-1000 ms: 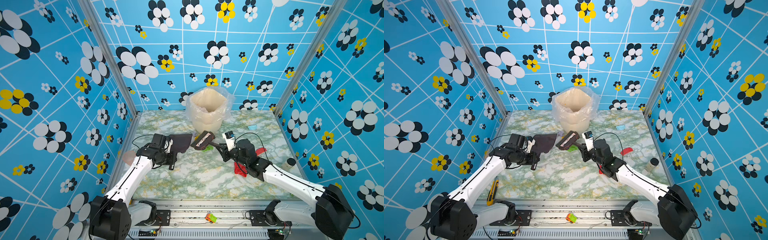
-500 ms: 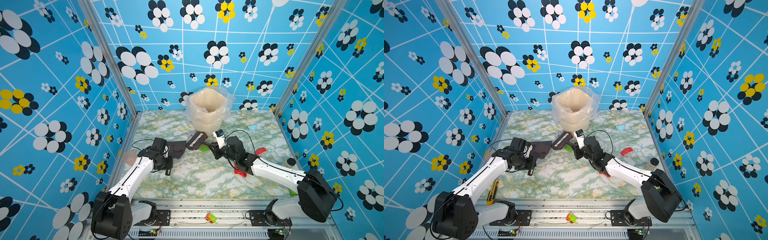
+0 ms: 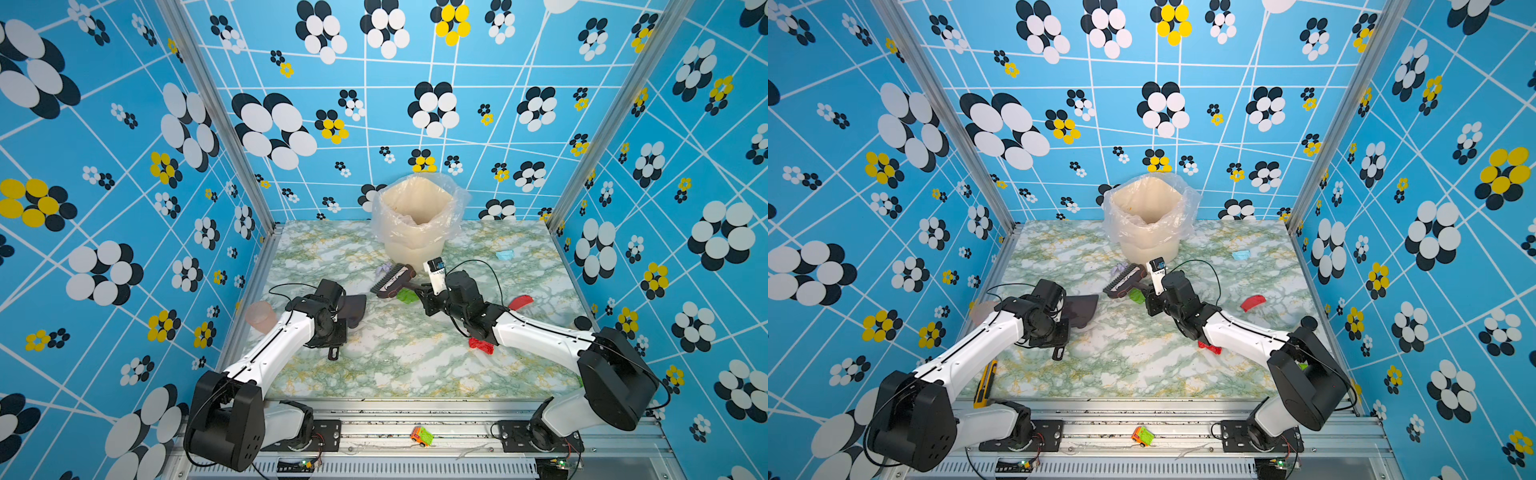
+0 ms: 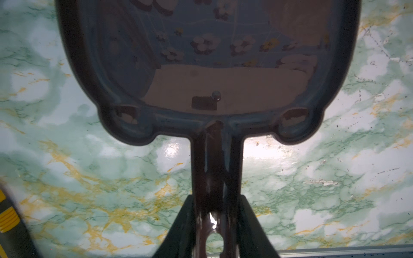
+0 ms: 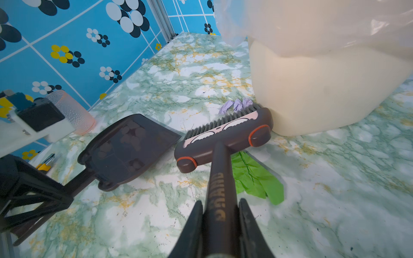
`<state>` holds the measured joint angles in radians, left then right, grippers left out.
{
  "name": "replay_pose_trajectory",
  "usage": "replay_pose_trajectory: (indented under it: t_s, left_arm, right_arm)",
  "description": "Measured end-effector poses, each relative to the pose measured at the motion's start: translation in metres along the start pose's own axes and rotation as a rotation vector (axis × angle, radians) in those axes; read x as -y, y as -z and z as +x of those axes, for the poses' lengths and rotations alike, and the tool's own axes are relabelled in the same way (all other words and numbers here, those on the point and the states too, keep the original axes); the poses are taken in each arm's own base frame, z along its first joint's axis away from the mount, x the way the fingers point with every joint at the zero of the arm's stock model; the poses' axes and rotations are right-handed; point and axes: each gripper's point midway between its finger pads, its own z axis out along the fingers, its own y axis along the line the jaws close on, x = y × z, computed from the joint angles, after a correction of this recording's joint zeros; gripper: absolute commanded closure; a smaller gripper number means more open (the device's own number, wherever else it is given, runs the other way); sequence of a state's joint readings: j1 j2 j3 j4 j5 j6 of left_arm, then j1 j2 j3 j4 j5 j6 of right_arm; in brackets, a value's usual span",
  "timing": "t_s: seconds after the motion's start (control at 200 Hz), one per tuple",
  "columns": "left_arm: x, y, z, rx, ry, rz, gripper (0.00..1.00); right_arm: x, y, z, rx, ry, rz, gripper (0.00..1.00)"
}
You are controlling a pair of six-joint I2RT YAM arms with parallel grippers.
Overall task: Sweep away the paper scraps from the table
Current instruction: 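Sweep the brush with the right gripper pushing purple and yellow scraps toward the dustpan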
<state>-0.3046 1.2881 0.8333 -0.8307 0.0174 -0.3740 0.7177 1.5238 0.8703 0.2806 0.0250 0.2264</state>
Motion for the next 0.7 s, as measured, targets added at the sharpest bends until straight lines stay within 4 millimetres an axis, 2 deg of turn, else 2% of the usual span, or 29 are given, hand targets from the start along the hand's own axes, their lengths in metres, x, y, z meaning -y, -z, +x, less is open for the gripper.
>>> replay_pose_trajectory:
  t_s: [0.395, 0.7]
  left_arm:
    - [0.006, -0.003, 0.013, -0.022, -0.031, -0.065, 1.0]
    - [0.007, -0.002, 0.015, -0.019, -0.037, -0.079, 1.0]
  right_arm:
    - [0.001, -0.004, 0.006, -0.018, -0.025, 0.002, 1.0]
    - [-0.015, -0.012, 0.02, -0.077, -0.1, -0.094, 1.0]
